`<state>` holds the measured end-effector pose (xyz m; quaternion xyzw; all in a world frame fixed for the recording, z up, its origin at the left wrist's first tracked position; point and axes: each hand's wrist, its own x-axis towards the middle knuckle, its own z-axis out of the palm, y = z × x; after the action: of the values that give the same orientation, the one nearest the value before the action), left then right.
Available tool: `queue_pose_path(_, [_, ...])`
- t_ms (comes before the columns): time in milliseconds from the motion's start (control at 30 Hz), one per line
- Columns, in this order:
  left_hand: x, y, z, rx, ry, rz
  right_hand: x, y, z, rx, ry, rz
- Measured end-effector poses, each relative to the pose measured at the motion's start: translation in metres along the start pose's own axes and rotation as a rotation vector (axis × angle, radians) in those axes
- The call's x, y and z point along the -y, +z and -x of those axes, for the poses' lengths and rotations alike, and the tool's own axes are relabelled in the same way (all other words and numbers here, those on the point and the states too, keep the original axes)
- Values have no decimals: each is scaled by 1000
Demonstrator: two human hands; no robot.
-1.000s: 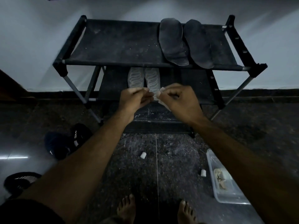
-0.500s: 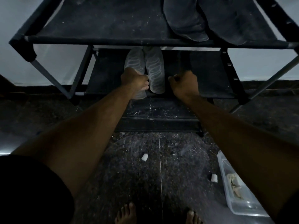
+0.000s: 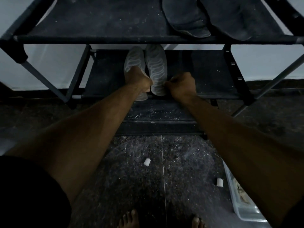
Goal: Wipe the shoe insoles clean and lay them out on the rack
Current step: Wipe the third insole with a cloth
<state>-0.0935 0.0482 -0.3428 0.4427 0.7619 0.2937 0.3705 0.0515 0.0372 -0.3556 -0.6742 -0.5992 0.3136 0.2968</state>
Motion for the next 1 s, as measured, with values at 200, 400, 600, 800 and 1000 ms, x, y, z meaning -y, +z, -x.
queue_pose_path(200, [-8, -14, 45, 65, 34, 191, 6, -25, 31, -22, 21, -198])
queue_pose_path(400, [3, -37, 134, 167, -13, 413, 14, -62, 108, 66, 103, -434])
queue_pose_path(600, [38, -57, 205, 259, -145, 531, 21, -88, 186, 265, 175, -489])
queue_pose_path(800, [47, -76, 249, 190, -160, 683, 24, -97, 226, 414, 221, -522])
queue_pose_path(1000, [37, -83, 264, 92, -147, 879, 36, -107, 245, 545, 190, -592])
